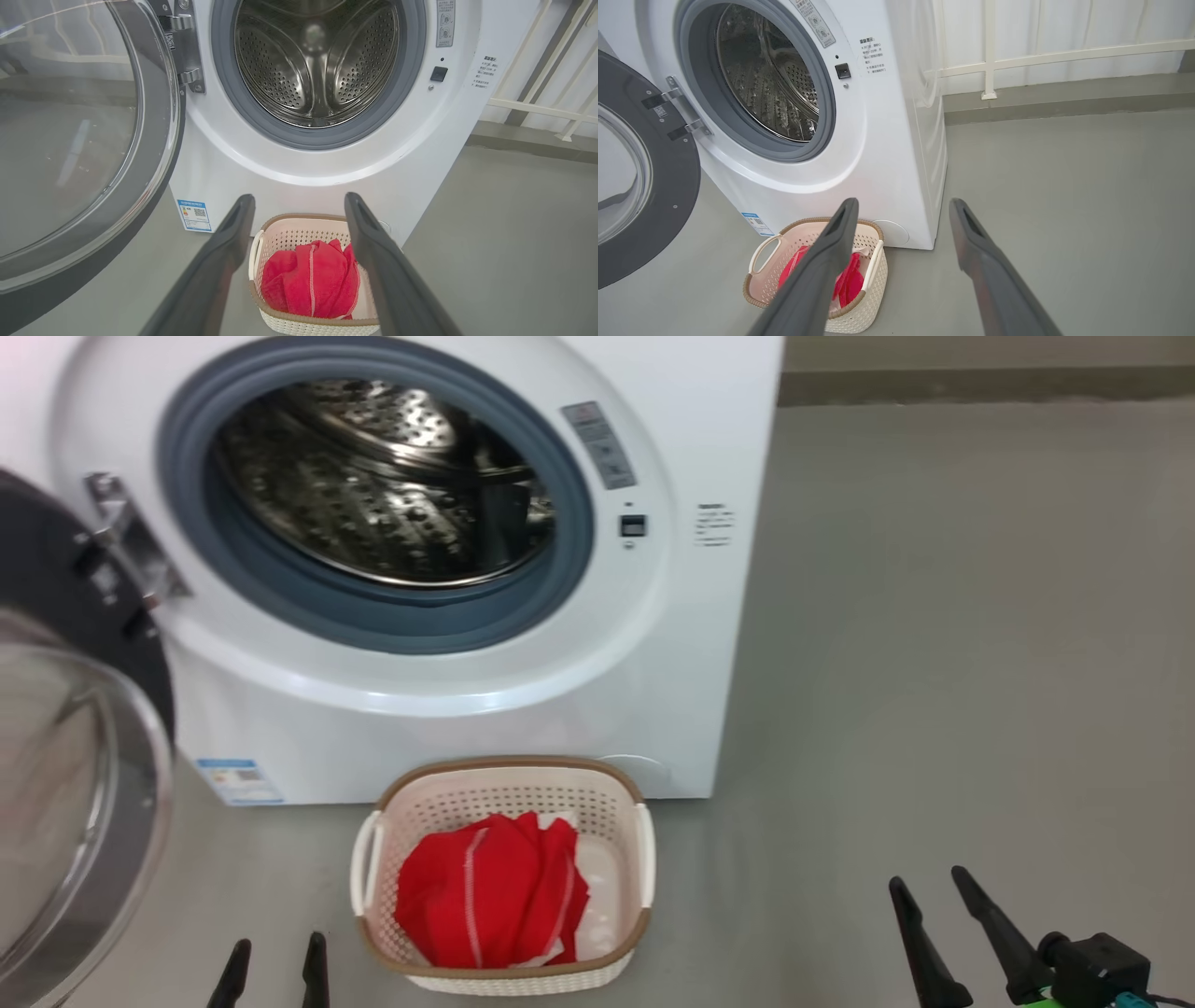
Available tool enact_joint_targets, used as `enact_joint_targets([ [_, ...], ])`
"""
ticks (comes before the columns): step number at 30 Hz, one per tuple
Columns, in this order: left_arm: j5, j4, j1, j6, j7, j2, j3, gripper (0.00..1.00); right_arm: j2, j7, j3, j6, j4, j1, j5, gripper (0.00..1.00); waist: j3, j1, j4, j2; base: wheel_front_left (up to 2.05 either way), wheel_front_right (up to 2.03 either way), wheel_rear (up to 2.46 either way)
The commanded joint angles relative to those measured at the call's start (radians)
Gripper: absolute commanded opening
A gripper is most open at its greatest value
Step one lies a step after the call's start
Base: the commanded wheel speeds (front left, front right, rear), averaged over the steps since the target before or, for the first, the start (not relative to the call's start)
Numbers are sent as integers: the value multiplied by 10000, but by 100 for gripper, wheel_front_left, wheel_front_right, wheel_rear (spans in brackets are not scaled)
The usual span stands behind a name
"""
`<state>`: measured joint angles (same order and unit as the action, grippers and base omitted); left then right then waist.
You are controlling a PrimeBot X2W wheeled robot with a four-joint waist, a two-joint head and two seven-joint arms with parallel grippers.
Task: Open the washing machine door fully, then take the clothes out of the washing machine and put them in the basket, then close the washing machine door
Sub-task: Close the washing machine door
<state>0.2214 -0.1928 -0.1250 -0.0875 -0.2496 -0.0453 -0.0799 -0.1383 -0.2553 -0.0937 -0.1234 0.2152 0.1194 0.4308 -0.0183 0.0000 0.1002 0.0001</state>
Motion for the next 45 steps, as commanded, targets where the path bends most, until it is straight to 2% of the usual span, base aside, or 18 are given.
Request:
enact_joint_targets([
  [1,103,172,157,135,-122,-49,-262,100,-224,-65,-317,-73,-183,-268,33,100,147,0,754,-1,0,0,0],
  [10,495,222,-165,640,-122,-49,10,100,-360,-65,-725,-73,-81,-407,94,100,337,0,2455,-1,0,0,0],
  [18,766,269,-306,1006,-122,-49,260,100,-338,-65,-1106,-73,-30,-466,118,100,434,0,3586,-1,0,0,0],
  [27,1291,608,-503,1393,-122,-49,144,100,-435,-65,-1863,-73,148,-969,223,100,287,0,3810,-1,0,0,0],
  [39,1382,774,-635,1409,-122,-49,201,100,-524,-65,-2105,-73,246,-1089,350,100,298,0,3819,-1,0,0,0],
  [40,1380,782,-628,1380,-122,-49,208,85,-514,-65,-2099,-73,242,-1073,349,100,303,0,3816,-1,0,0,0],
  [41,1445,814,-598,1342,-122,-49,191,33,-500,-65,-2085,-73,238,-1057,346,100,303,0,3816,-1,0,0,0],
  [42,1548,880,-546,1295,-122,-49,148,0,-480,-65,-2059,-73,237,-1038,342,100,299,0,3819,-1,0,0,0],
  [45,1889,1319,-261,1116,-122,-49,-188,0,-412,-65,-1967,-73,233,-974,306,100,249,0,3837,-1,0,0,0],
])
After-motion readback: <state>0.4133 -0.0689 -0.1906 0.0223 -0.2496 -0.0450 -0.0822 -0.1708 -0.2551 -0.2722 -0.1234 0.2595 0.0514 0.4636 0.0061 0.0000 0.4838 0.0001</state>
